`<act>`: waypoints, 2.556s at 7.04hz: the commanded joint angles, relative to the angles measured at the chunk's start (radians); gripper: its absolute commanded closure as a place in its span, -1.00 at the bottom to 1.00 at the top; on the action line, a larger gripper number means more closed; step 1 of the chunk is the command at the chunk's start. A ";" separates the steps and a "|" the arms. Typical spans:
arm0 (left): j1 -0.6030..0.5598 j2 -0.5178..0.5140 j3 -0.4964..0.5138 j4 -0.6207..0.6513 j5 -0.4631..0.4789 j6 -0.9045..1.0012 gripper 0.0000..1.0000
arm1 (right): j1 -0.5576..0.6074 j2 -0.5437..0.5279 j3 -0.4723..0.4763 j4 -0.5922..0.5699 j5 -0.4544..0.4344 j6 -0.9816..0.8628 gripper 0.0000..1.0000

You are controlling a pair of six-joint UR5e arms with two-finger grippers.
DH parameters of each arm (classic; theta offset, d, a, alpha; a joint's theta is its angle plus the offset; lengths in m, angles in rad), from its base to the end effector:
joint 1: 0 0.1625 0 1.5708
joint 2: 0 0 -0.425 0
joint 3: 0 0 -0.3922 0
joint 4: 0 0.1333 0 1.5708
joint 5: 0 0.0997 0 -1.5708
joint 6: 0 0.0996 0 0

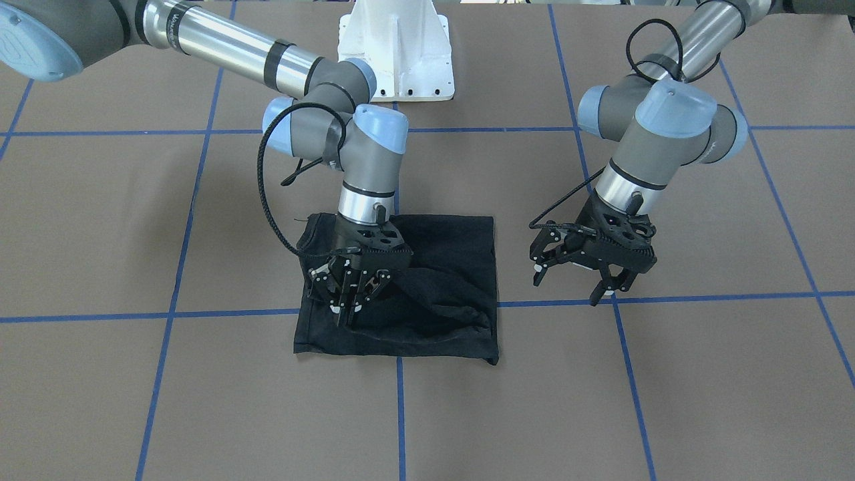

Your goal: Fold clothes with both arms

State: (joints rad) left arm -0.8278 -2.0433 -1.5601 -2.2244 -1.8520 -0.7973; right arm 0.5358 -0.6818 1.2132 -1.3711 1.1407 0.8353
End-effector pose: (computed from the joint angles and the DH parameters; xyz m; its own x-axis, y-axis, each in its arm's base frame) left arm 0.3784 -0.5681 0.3187 0.5894 0.3506 -0.7278 0.1777 0.8226 0.5401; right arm -0.6010 -0.5602 0.2324 0.9466 -0.1472 0.2868 -0.0921 0.7291 0.6782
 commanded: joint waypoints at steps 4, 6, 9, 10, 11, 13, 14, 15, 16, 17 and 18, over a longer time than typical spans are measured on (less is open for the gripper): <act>-0.001 0.021 -0.017 0.000 -0.001 -0.003 -1.00 | 0.119 0.157 -0.180 0.119 0.164 0.068 -0.98; -0.001 0.021 -0.017 0.000 -0.001 -0.002 -1.00 | 0.095 0.105 -0.080 0.089 0.243 0.114 -0.98; -0.001 0.043 -0.041 0.000 -0.001 -0.003 -1.00 | 0.007 0.022 0.054 -0.031 0.238 0.163 -0.97; -0.001 0.043 -0.046 0.000 -0.001 -0.003 -1.00 | -0.009 0.027 0.063 -0.025 0.237 0.185 -0.83; -0.001 0.043 -0.046 0.000 -0.001 -0.003 -1.00 | -0.016 0.033 0.062 -0.020 0.237 0.255 -0.61; -0.001 0.043 -0.046 0.000 -0.001 -0.003 -1.00 | -0.016 0.036 0.060 -0.010 0.238 0.258 0.72; -0.001 0.043 -0.046 0.000 0.000 -0.003 -1.00 | -0.016 0.034 0.060 -0.008 0.237 0.257 1.00; -0.001 0.043 -0.046 0.000 0.001 -0.003 -1.00 | -0.016 0.030 0.052 -0.008 0.237 0.258 1.00; -0.001 0.043 -0.046 0.000 -0.001 -0.003 -1.00 | -0.007 0.022 0.048 -0.009 0.237 0.255 1.00; -0.001 0.043 -0.046 0.000 -0.001 -0.003 -1.00 | 0.018 0.022 0.045 -0.011 0.235 0.246 1.00; 0.001 0.043 -0.046 0.000 -0.001 -0.003 -1.00 | 0.053 0.025 0.002 -0.006 0.238 0.240 1.00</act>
State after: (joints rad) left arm -0.8281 -2.0003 -1.6061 -2.2243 -1.8529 -0.8007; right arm 0.5526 -0.6579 1.2507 -1.3806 1.3771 1.0833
